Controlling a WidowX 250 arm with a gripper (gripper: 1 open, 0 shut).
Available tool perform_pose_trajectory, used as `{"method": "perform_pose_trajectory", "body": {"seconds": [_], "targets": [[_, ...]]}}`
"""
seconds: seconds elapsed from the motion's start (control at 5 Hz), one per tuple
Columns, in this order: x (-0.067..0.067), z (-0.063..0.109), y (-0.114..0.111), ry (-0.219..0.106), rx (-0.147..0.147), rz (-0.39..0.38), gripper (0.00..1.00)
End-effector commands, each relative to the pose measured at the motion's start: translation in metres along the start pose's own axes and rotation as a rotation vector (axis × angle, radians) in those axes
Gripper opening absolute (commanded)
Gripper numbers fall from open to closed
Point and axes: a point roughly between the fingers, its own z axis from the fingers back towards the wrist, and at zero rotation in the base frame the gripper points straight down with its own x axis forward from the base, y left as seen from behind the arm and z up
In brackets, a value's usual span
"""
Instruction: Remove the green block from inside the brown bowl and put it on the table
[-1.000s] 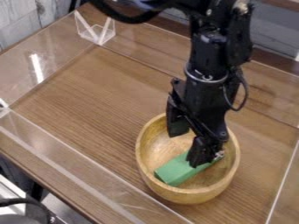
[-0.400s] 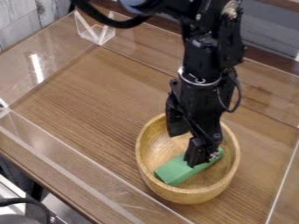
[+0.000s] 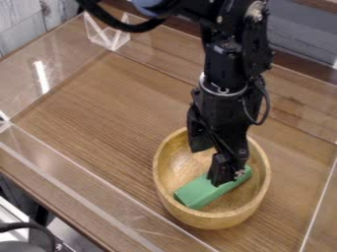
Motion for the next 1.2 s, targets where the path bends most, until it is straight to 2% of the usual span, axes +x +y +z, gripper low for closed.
{"method": "perform_pose_trajectory", "body": {"seconds": [0.0,1.0], "targets": [[0.0049,0.0104,0.0044,-0.054,0.015,0.0,1.0],[0.009,0.0053,0.0081,-0.068,0.014,-0.045,1.0]]}}
